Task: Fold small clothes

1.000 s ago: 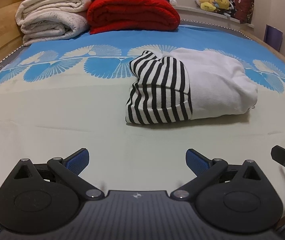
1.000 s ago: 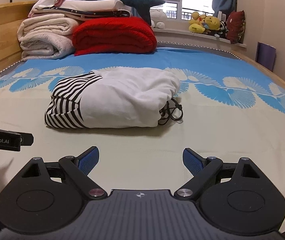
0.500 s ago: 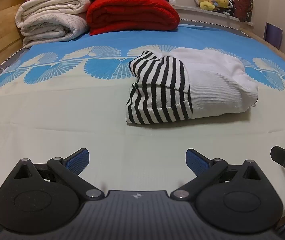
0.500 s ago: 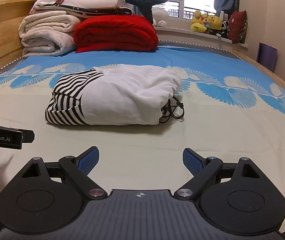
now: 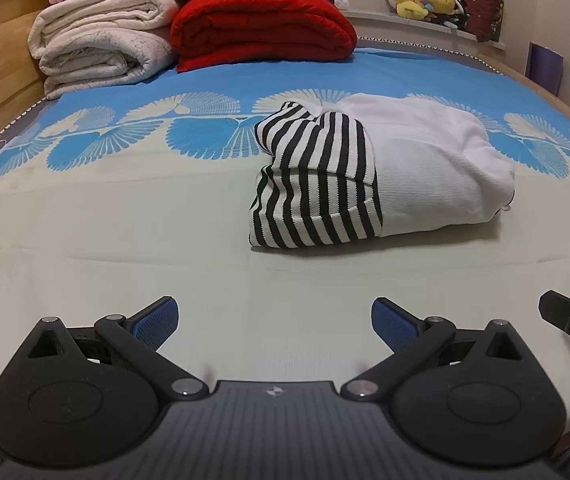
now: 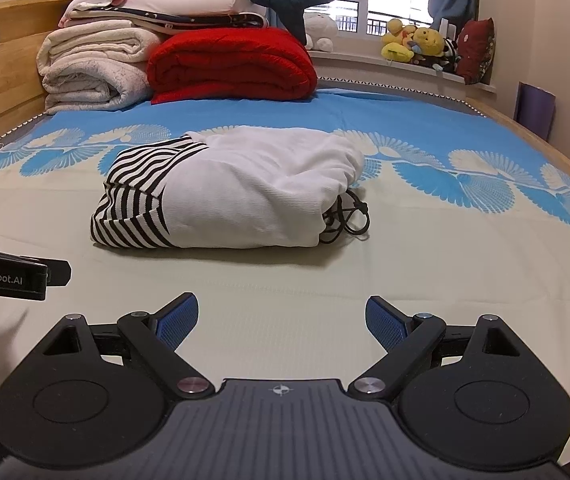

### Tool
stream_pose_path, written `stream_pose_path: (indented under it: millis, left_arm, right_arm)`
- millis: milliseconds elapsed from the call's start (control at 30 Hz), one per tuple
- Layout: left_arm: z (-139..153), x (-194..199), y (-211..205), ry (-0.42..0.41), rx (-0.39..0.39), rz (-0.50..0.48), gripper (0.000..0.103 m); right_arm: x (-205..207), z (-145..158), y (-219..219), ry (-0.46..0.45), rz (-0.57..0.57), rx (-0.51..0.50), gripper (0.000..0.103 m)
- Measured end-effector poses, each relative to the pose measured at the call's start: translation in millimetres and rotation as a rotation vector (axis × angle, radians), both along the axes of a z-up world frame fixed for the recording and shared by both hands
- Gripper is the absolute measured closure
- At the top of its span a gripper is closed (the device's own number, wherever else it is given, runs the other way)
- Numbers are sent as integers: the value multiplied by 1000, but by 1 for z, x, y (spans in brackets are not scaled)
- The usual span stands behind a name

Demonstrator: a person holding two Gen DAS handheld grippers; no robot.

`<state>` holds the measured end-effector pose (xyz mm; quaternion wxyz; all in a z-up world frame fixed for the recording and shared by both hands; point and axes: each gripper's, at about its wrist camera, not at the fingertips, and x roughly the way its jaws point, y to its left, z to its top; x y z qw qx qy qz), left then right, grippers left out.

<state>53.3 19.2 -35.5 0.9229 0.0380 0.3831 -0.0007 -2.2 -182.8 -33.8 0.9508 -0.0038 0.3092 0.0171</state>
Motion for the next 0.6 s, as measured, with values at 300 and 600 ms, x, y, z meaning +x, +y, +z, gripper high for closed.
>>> stream_pose_path:
  millis: [300,600]
  left_arm:
    - [-1,0,-2,0,7,-7,0]
    - [2,-4,-2,-31,26,2,0]
  right_arm:
    - [0,0,0,1,1,0,12]
    - [0,0,0,1,-1,-1,12]
